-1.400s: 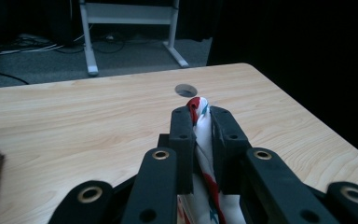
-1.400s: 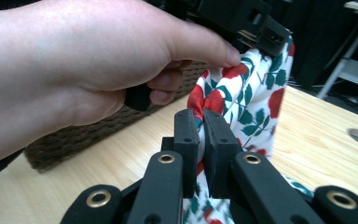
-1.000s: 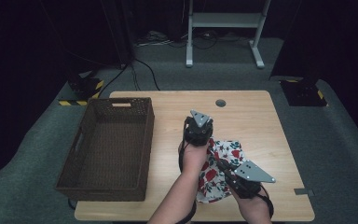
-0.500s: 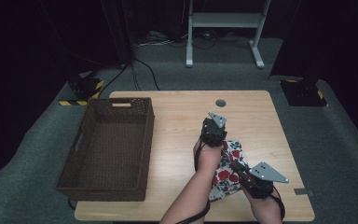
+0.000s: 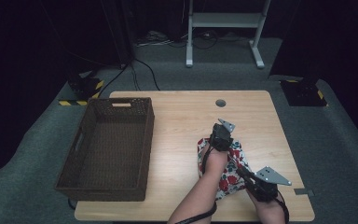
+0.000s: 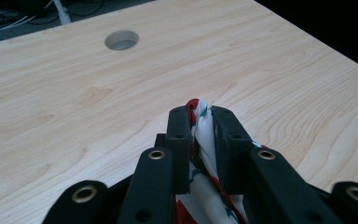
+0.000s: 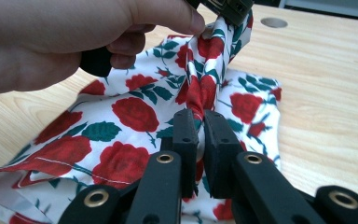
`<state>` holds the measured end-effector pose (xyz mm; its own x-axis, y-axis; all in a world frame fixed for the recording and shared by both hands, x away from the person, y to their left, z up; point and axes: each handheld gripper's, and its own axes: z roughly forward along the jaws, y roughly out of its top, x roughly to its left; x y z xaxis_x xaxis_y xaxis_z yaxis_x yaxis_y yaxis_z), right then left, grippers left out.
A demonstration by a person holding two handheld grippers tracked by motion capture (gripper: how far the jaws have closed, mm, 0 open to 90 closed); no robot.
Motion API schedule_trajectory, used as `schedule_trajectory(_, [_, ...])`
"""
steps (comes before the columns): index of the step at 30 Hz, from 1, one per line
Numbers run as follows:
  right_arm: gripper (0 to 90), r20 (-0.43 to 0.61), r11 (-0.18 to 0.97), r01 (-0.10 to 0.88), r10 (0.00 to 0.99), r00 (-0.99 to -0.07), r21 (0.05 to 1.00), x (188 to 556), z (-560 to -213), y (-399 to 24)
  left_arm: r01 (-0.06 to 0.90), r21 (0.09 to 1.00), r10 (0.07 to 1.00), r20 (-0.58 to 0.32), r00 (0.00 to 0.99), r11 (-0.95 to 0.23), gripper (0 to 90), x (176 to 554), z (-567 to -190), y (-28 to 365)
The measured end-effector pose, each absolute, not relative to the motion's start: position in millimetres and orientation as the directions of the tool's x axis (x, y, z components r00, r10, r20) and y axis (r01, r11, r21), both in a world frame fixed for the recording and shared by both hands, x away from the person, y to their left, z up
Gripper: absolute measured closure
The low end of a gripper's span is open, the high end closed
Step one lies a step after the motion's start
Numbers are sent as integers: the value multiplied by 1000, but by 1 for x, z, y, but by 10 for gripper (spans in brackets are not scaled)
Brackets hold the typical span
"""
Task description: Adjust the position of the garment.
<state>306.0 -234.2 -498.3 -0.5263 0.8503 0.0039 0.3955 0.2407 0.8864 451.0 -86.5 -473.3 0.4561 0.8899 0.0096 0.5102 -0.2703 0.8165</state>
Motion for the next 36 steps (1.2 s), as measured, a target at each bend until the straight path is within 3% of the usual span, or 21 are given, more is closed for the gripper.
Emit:
schedule_trajectory(3, [810,7,238,403,853,-521,884,305,-501,-239,505,815,874,2,487,-283,730,451,-476,-94])
schedule_trajectory(6, [713,1,227,390,863,-505,892,303,-501,-244,498,826,873,-16,487,-263,529,450,-472,-96])
schedule_trajectory(11, [603,-11,215,364,873,-488,906,298,-496,-249,483,843,869,-39,493,-236,372,444,-463,-93])
schedule_trajectory(20, [477,4,204,367,869,-494,908,294,-497,-253,492,846,856,-90,509,-204,249,431,-461,-74])
schedule_trajectory(36, [346,-2,222,399,876,-482,890,293,-506,-262,517,833,861,-105,497,-197,180,409,-477,-40])
